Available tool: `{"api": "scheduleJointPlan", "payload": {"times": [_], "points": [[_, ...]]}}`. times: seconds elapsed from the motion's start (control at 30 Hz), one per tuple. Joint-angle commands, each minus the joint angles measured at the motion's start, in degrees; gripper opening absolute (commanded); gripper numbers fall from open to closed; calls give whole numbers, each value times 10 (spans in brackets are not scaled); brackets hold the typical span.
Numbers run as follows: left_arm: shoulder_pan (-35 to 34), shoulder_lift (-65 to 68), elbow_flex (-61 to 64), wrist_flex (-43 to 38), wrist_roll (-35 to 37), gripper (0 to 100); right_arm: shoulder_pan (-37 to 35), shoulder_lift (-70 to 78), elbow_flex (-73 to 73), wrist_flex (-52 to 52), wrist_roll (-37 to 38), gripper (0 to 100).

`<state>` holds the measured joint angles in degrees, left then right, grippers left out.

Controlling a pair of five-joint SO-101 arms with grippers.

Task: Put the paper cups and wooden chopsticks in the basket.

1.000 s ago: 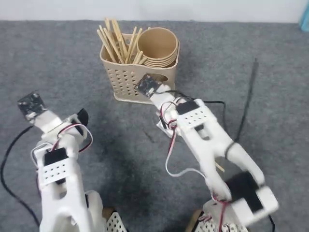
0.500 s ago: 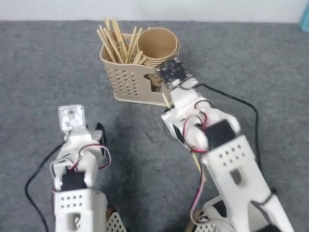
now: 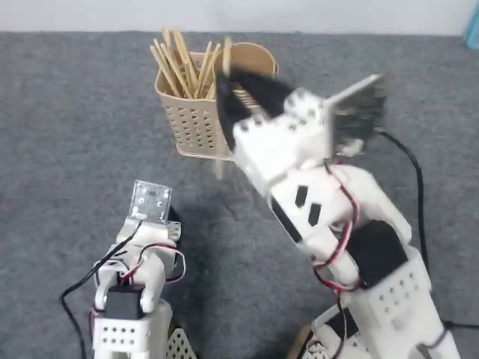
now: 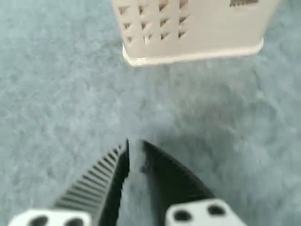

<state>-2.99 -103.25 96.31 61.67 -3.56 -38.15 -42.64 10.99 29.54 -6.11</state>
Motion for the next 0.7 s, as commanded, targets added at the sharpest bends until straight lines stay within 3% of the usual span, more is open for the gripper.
{"api": "scheduleJointPlan", "payload": {"times": [0.0, 0.37, 0.67], "points": [[3, -12, 1, 1, -4, 12, -5, 90, -108, -140, 11, 7], [-2, -12, 2, -20, -2, 12, -1, 441, -402, -152, 118, 7], [-2, -12, 2, -23, -2, 12, 30, 540, -416, -150, 116, 7]]}}
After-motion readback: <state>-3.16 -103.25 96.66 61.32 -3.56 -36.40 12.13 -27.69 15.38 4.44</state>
